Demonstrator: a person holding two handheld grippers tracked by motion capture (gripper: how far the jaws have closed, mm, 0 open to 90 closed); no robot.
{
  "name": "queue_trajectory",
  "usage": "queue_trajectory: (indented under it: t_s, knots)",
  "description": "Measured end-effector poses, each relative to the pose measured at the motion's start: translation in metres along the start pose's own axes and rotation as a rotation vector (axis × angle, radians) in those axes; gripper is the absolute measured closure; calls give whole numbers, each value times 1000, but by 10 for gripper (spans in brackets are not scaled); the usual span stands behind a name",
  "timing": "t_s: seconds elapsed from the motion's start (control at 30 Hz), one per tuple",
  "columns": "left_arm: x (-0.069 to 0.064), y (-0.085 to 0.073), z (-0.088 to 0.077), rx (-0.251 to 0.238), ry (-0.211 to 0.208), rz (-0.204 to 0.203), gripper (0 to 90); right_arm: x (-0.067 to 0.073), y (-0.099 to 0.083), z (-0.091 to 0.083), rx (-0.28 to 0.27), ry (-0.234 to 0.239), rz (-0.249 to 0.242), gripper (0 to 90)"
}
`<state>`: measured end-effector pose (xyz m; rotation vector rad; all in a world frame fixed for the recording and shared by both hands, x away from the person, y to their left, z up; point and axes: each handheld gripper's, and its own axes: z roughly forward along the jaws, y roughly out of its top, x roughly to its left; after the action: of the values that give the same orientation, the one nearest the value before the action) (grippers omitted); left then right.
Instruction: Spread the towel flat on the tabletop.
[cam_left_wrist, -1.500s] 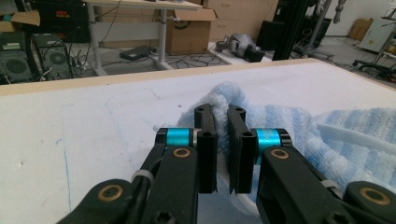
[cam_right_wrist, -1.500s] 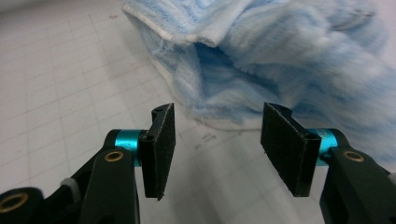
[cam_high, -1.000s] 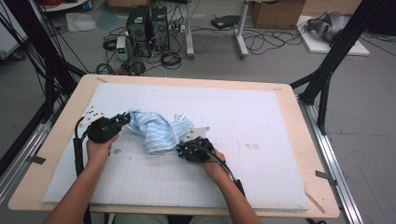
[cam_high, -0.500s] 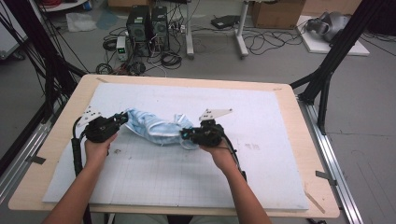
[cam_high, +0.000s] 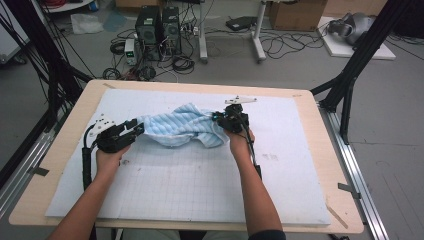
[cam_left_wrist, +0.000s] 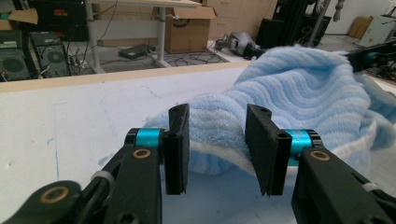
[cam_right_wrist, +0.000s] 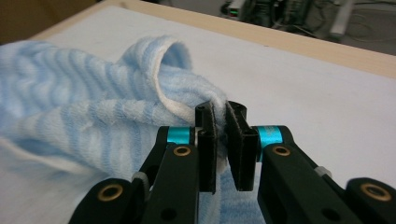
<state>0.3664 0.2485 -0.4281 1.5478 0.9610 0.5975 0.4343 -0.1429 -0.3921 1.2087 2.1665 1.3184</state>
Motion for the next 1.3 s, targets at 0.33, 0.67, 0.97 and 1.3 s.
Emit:
queue_trajectory:
  t_s: [0.33, 0.67, 0.97, 1.3]
  knots:
    - [0, 1, -3, 2, -8, -3, 573, -34, -9, 5, 58, -238, 87, 731]
    - [-3, 1, -1, 5, -27, 5, 569, -33, -27, -36, -31, -176, 50, 556]
    - [-3, 1, -1, -1, -33, 5, 541, -10, -50, -55, -27, -16, -43, 468]
    - [-2, 2, -2, -3, -22, -7, 474, 40, -58, -23, 141, 67, -283, 482]
